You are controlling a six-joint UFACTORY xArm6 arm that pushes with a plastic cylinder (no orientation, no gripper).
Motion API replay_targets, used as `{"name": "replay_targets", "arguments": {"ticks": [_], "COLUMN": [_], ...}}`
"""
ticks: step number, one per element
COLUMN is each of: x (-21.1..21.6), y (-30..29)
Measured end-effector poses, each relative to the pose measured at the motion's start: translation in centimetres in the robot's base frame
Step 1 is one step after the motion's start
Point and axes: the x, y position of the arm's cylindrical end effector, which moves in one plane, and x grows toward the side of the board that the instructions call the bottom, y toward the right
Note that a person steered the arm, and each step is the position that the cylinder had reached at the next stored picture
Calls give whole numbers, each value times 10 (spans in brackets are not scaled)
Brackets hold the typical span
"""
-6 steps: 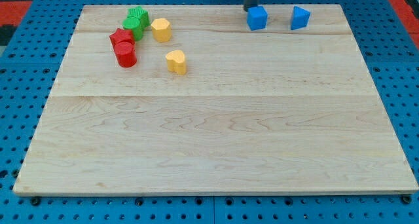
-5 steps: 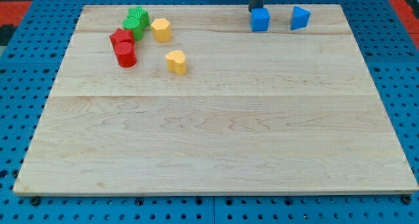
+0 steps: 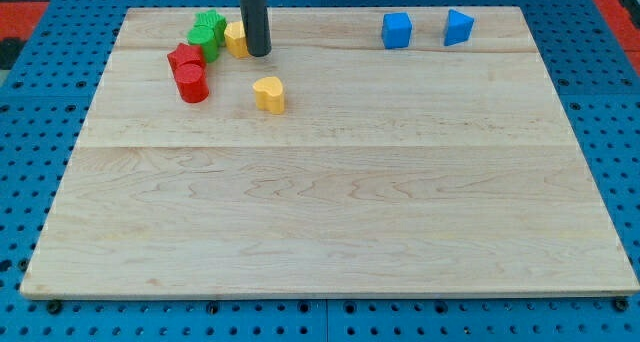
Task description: Slide the yellow hexagon close to the green star
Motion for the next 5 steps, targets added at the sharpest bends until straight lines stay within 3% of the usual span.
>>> {"name": "replay_targets", "arguments": {"ticks": [5], "x": [8], "y": [-67]}}
